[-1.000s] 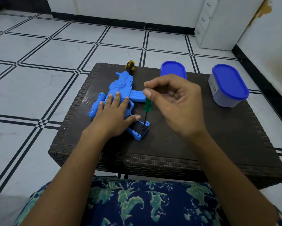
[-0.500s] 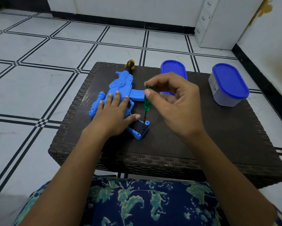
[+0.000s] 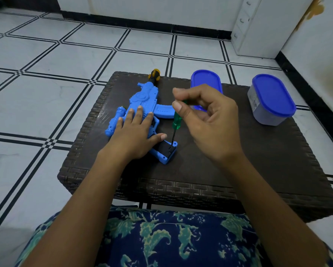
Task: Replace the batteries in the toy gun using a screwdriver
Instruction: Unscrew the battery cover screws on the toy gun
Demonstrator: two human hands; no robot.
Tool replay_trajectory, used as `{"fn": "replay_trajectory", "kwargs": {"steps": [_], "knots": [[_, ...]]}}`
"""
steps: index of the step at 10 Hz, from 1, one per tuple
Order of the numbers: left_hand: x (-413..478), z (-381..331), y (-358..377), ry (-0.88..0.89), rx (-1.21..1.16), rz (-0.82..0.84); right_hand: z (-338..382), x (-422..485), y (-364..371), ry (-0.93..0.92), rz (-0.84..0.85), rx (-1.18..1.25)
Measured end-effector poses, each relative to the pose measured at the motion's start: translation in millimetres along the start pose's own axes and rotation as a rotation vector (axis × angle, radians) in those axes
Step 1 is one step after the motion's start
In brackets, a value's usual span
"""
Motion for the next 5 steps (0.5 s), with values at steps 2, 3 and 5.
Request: {"fn": "replay_trajectory", "kwargs": {"steps": [2,3,5], "knots": [[-0.7,-0.2,-0.4,0.004,0.0,0.003,5.1,1.0,-5.1,-0.035,-0.083,-0.026],[-0.7,-0.2,-1.0,0.004,0.004,0.007,3.4,2.2,-6.0,0.004,-0.073,0.012],[-0.1,0.8,0.6,0.004,-0.006,-0.005,-3.2,2.7,-3.3,0.042,-0.036,0.062]]}}
Point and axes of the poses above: each hand's wrist, its own x-axis towards the middle knuckle, its own y-axis out of the palm, z = x × y, the point moved 5 cm from there along x, towards the middle knuckle, and after that the axes turned 9 degrees about y, right-handed, at the moved point
